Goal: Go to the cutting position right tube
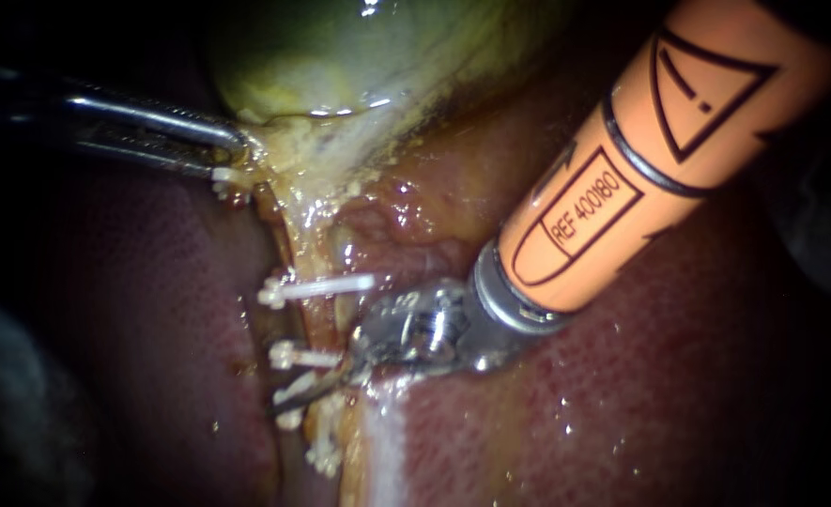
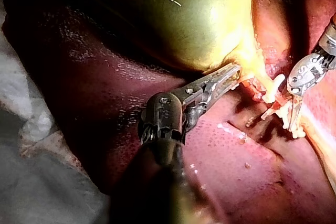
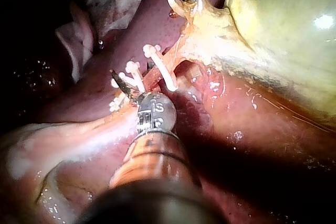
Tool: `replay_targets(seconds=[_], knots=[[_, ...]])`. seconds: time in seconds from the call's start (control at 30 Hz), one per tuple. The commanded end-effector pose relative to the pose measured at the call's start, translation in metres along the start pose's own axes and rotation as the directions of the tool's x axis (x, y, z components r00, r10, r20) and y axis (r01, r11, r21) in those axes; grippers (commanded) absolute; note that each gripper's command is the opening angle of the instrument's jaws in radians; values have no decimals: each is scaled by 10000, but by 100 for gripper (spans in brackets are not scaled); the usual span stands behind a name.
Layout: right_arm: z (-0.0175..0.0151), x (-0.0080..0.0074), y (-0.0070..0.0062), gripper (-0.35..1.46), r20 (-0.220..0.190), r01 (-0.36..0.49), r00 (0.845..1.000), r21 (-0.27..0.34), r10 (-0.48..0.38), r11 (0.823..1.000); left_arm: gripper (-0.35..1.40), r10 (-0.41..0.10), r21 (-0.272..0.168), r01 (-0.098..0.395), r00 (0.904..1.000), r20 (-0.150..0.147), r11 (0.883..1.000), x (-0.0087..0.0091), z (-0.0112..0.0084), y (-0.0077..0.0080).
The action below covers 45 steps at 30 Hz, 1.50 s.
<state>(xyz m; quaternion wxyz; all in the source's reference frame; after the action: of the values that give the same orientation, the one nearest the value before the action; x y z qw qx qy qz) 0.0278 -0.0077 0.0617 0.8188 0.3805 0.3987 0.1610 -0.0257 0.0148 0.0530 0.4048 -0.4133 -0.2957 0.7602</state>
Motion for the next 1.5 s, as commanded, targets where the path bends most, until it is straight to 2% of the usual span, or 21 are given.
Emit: replay_targets(seconds=[0.03,0.1,0.17,0.2,0.23,0.33,0.47,0.57,0.7,0.87,1.03,1.23,1.5], knots=[[0,0,1,125,-44,-2,10000,20,2,10000,-35,1,0,-1,10000,2,10000,0,0,0],[-1,-1,1,127,-155,6,9999,63,-5,10000,-35,0,-1,0,10000,2,10000,0,0,0],[-4,-1,5,127,-442,24,9990,143,-18,9999,-35,0,-1,0,10000,2,10000,0,0,0],[-5,-1,7,129,-638,36,9980,215,-22,9998,-35,-1,0,1,10000,2,10000,0,0,0],[-7,-1,11,130,-1006,15,9949,419,27,9991,-35,-1,0,1,10000,2,10000,0,0,1],[-9,-2,20,135,-1640,-251,9858,741,371,9969,-35,-1,0,1,10000,2,10000,0,-1,1],[-11,-3,28,142,-2187,-557,9726,1089,786,9925,-35,-2,-2,2,10000,2,10000,0,-1,1],[-13,-5,30,142,-2429,-757,9640,1386,1079,9875,-35,-2,-2,2,10000,3,10000,0,-1,1],[-14,-5,30,142,-2714,-943,9519,1816,1421,9788,-35,-3,0,3,10000,2,10000,0,-1,1],[-19,-6,29,142,-2746,-1039,9468,2320,1676,9672,-35,-3,0,3,10000,2,10000,0,-1,1],[-35,0,31,142,-3019,-1086,9347,2607,1879,9593,-35,-4,1,4,10000,1,10000,0,-1,1],[-48,10,31,142,-3266,-1106,9237,2727,2001,9557,-35,-5,2,5,10000,1,10000,0,-1,1],[-44,12,31,142,-3274,-1110,9235,2711,2001,9561,-35,-5,2,5,10000,1,10000,0,-1,1]])
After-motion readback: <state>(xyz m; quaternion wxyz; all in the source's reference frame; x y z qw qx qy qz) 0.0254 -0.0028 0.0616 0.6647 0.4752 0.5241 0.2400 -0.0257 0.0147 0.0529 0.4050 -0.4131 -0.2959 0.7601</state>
